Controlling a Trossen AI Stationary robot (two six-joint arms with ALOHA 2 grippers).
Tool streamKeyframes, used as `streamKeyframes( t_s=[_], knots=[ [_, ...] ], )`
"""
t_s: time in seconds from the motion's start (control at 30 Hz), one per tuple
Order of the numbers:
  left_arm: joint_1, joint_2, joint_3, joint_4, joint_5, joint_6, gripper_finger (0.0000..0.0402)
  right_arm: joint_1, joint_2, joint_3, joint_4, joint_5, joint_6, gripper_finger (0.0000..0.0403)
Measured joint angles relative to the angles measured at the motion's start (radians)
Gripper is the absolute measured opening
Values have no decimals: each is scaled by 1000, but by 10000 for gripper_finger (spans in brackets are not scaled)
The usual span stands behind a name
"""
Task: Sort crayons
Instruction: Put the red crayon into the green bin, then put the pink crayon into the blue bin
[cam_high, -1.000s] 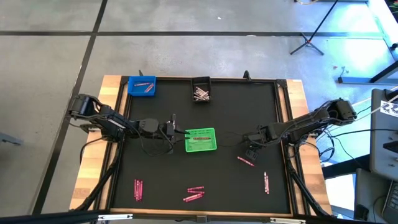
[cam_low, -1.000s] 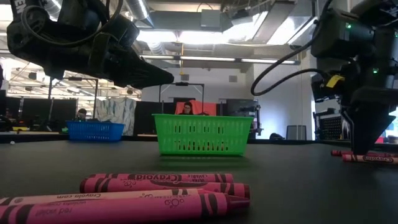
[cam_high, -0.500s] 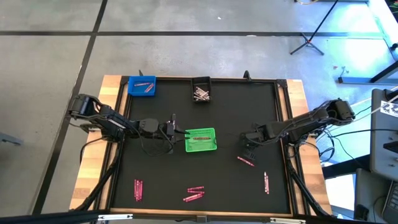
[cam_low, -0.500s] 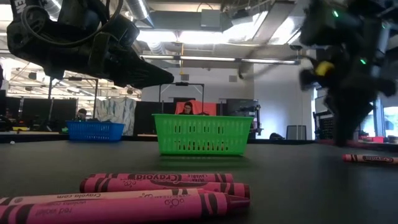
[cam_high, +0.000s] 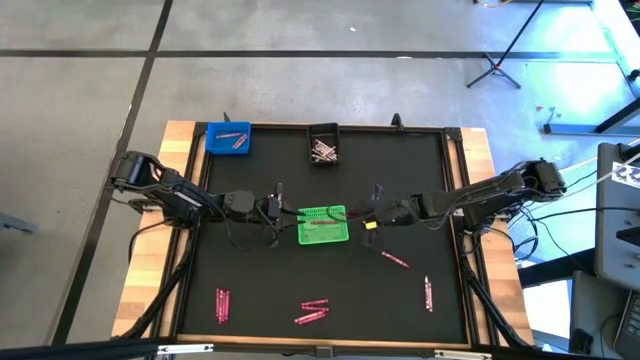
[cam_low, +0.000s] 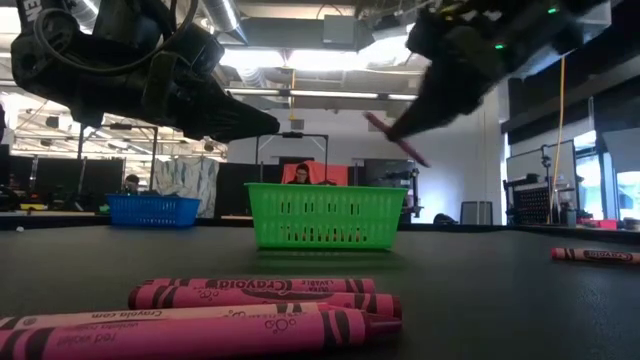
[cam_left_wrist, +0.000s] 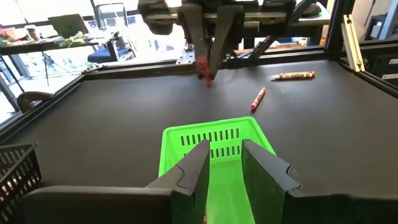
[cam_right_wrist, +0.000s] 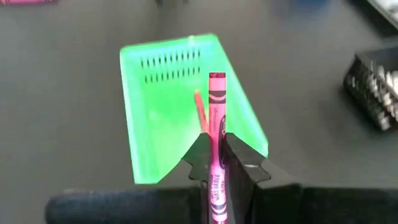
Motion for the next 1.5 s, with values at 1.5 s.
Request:
streamKeyframes(
  t_s=[1.5],
  knots=[
    [0,0,0,0,3,0,86,-75,291,19,412,-133,-152,135]
  ],
)
